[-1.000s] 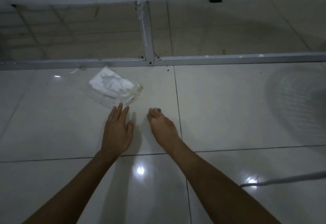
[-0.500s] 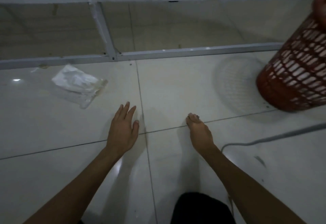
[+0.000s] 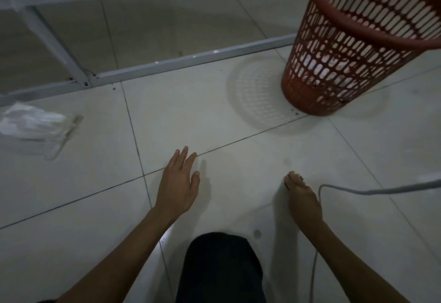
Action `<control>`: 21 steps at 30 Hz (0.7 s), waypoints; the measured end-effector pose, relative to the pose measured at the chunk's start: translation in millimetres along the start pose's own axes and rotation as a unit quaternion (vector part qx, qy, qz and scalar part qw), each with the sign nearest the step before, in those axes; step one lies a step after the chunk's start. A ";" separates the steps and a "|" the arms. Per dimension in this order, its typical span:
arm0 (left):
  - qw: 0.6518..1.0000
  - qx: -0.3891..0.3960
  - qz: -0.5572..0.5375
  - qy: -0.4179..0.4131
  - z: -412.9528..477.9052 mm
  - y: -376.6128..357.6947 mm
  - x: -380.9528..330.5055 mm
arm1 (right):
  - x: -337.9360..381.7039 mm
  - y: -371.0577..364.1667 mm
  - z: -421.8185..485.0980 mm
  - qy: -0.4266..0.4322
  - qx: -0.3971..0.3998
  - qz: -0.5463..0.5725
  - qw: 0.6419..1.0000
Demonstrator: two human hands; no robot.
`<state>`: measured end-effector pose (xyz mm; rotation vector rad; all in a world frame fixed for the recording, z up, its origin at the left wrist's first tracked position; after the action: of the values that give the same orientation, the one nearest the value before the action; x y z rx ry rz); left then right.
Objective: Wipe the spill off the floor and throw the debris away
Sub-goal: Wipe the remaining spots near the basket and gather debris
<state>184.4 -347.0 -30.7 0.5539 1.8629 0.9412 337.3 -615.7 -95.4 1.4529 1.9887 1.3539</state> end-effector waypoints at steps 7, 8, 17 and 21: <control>0.999 0.027 -0.012 -0.031 7.9 -37.5 -37.1 | -3.3 0.4 -11.4 -0.009 -0.040 0.000 0.999; 0.999 0.028 -0.014 -0.032 8.9 -39.8 -38.9 | -2.8 3.1 -10.1 -0.003 -0.044 0.005 0.999; 0.998 0.048 -0.002 -0.045 7.3 -46.9 -48.0 | -1.1 21.5 -3.4 -0.004 -0.056 0.053 0.997; 0.997 0.057 -0.001 -0.049 -0.1 -52.5 -55.6 | 5.1 -0.7 -19.6 0.029 0.003 -0.010 1.000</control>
<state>210.5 -418.0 -42.3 0.6566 1.8362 0.7962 320.8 -621.0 -85.1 1.4088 2.0393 1.3966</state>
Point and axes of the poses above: each hand's wrist, its own z-axis towards the middle knuckle, its own y-axis out of the back of the hand, x = y × z, the point moved 8 cm from there along z, towards the middle knuckle, and after that the axes turned 12 degrees about x, right-handed, at the moved point
